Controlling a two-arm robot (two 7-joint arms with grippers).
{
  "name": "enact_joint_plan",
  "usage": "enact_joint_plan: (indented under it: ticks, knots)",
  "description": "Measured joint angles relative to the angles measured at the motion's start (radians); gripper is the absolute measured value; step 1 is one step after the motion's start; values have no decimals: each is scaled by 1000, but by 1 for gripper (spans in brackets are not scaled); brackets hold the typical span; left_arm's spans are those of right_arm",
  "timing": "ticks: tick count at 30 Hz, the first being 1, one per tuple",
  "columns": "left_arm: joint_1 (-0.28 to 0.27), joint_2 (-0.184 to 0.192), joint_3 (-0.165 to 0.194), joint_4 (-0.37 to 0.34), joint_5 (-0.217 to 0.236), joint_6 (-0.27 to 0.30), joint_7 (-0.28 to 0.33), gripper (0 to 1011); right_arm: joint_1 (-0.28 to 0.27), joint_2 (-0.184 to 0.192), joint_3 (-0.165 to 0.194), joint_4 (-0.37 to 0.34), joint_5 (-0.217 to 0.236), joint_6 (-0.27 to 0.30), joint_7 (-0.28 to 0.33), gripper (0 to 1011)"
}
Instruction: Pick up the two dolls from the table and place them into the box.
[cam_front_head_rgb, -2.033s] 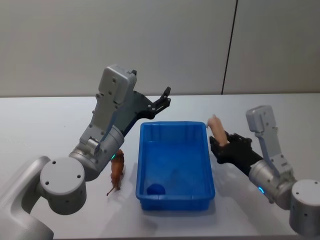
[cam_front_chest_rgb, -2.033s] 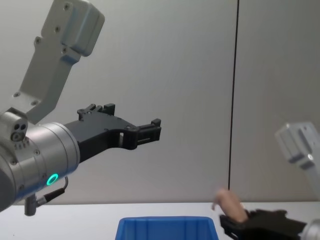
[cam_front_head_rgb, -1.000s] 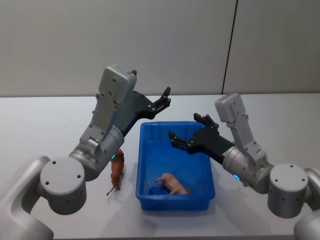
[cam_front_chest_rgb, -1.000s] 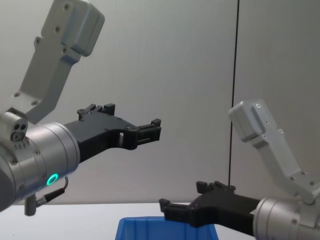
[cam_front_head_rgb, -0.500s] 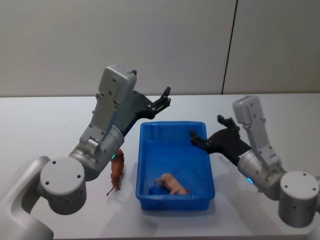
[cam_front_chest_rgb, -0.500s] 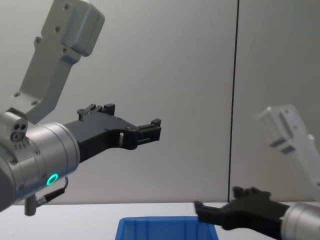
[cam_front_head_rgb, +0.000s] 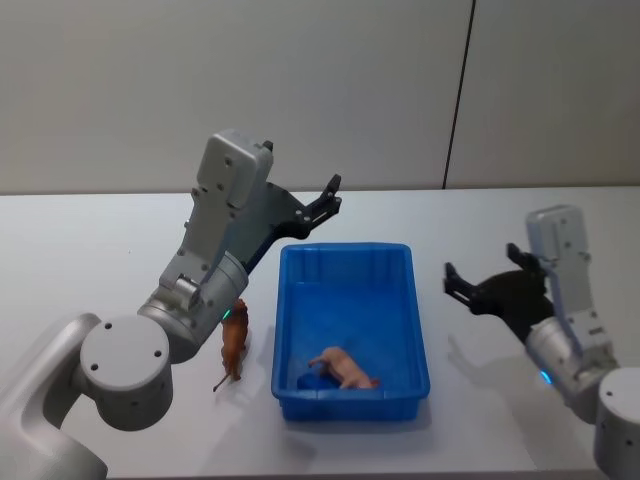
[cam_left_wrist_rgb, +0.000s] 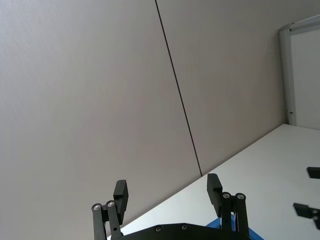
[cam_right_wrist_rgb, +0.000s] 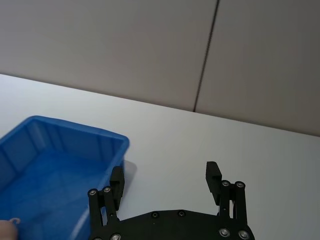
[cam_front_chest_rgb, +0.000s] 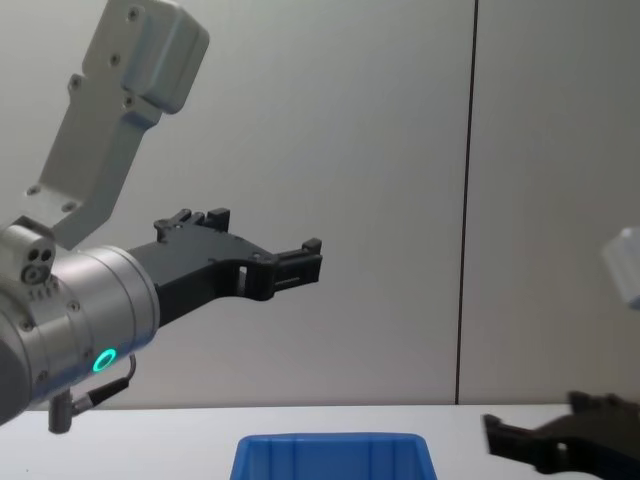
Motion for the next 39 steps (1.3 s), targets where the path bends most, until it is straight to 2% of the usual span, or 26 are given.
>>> enact_joint_plan:
  ticks: [5,11,20,26,27,33,39]
  knots:
    - [10,2,-1,-10,-17,20,20,1001,-30,18,14,-30,12,18,-53,1000]
    - [25,3,-4,-24,-46,48,56,1001,-49,30,23,-49,20,30,-87,1001]
    - [54,4,-13,-46,-125,114,129,1001,-69,42,32,-70,27,40,-121,1001]
    - [64,1,-22,-57,-187,194,176,1001,-74,45,34,-76,29,43,-131,1001]
    - [64,1,-22,-57,-187,194,176,1001,-76,46,35,-77,30,44,-133,1001]
    - [65,-6,-33,-59,-242,285,212,1001,-79,48,37,-80,31,46,-139,1001]
    - [61,-10,-42,-51,-276,362,228,1001,-81,50,37,-82,32,47,-143,1001]
